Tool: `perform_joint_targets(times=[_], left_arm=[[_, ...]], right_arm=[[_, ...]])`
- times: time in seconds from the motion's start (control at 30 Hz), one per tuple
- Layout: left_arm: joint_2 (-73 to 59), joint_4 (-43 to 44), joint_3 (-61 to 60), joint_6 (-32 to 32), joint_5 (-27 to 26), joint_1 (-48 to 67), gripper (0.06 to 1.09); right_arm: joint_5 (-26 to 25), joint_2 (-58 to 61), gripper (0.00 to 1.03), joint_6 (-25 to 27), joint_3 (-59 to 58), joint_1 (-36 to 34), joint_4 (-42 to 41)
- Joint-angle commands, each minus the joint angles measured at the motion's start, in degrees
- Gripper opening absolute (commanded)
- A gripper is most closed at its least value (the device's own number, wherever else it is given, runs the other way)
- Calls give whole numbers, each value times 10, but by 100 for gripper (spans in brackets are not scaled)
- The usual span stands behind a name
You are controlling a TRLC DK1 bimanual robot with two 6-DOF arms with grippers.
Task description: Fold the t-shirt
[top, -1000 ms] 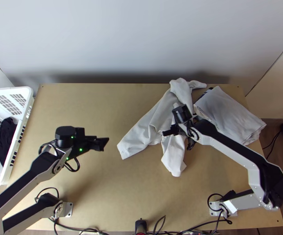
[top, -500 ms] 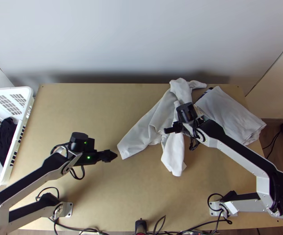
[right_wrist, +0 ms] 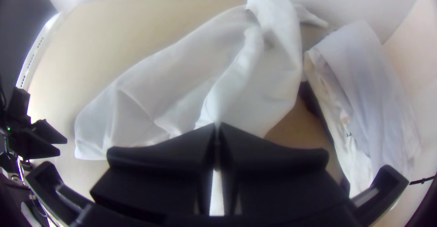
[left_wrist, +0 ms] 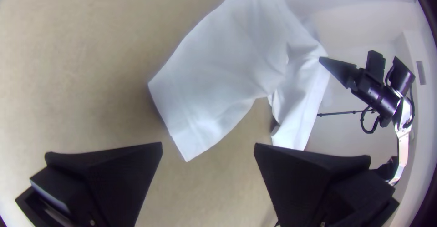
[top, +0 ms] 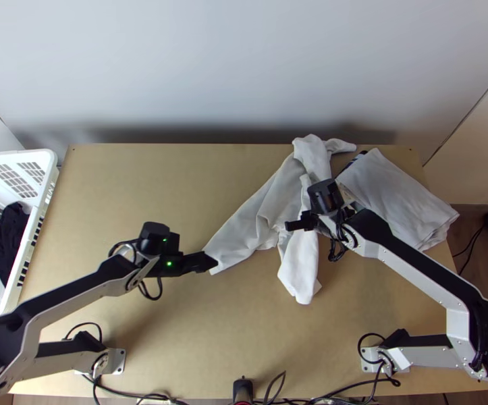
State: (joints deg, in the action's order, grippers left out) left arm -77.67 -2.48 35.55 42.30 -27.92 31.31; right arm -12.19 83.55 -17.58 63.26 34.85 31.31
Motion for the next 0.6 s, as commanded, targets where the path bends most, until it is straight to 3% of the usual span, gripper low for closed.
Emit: perform_joint_targets(times=[0.0, 0.47, 0.53, 0.57], left_arm=[[-76, 27, 31, 1, -5, 15, 104], [-124, 27, 50, -24, -4, 18, 103], [-124, 27, 52, -30, -4, 18, 86], [-122, 28, 54, -30, -4, 16, 69]], right_arm=[[0, -7, 3, -3, -6, -2, 0], [1, -6, 3, -3, -14, -10, -15], [1, -6, 3, -3, -17, -7, -19], [1, -6, 3, -3, -19, -6, -20]])
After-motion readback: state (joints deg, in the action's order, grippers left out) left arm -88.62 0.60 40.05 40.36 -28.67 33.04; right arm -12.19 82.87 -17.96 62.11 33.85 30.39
